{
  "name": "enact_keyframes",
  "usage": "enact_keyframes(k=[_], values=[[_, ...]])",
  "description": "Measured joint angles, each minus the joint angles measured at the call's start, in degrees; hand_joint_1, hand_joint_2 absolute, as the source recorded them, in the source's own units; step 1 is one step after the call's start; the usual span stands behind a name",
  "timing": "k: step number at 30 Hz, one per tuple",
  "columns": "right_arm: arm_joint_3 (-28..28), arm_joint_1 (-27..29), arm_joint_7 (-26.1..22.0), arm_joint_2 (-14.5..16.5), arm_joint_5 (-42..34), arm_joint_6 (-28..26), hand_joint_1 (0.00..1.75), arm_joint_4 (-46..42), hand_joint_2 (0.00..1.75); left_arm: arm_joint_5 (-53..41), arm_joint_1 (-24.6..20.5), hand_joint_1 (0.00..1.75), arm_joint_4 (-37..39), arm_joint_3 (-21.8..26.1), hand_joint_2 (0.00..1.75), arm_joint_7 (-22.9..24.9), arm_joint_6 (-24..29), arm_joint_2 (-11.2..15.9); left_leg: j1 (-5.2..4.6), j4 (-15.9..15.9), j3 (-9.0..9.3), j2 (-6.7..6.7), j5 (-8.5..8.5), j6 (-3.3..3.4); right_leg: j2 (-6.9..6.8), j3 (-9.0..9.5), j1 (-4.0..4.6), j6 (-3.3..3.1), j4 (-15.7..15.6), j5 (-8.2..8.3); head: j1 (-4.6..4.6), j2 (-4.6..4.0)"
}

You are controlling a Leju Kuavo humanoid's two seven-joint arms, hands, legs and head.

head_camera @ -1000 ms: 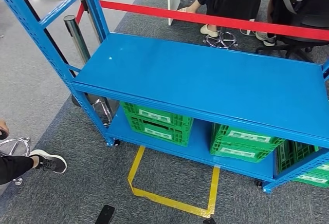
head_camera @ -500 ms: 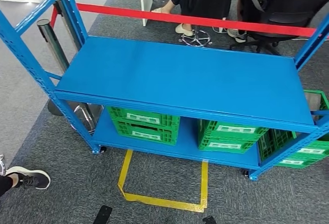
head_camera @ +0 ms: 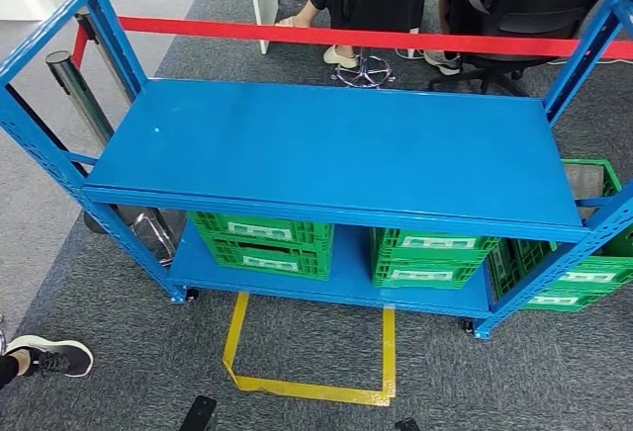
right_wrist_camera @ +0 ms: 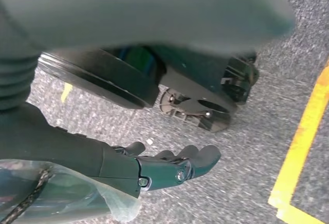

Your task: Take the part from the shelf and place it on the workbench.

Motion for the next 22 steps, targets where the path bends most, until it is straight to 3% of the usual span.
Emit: enact_keyframes(k=[8,22], values=[[-12.1,2.3,3.1,0.0,10.8,0.2,0.0,-1.5,0.0,6.1,2.1,0.0,-1.0,-5.5,0.0,2.4,-2.5,1.6,0.11,-0.2,0.04,-0.01,0.02,-1.23,-0.03,0.01,0.05,-0.13,0.1,-0.07,0.03,0.0],[-31.7,6.0,8.3,-0.3,27.1,1.3,0.0,-4.6,0.0,16.0,5.3,0.0,-3.3,-15.4,0.0,5.8,-6.2,4.5,-0.08,-0.1,0.04,-0.01,-0.04,-1.21,-0.08,0.14,-0.17,-0.04,0.0,-0.01,0.04,0.0]])
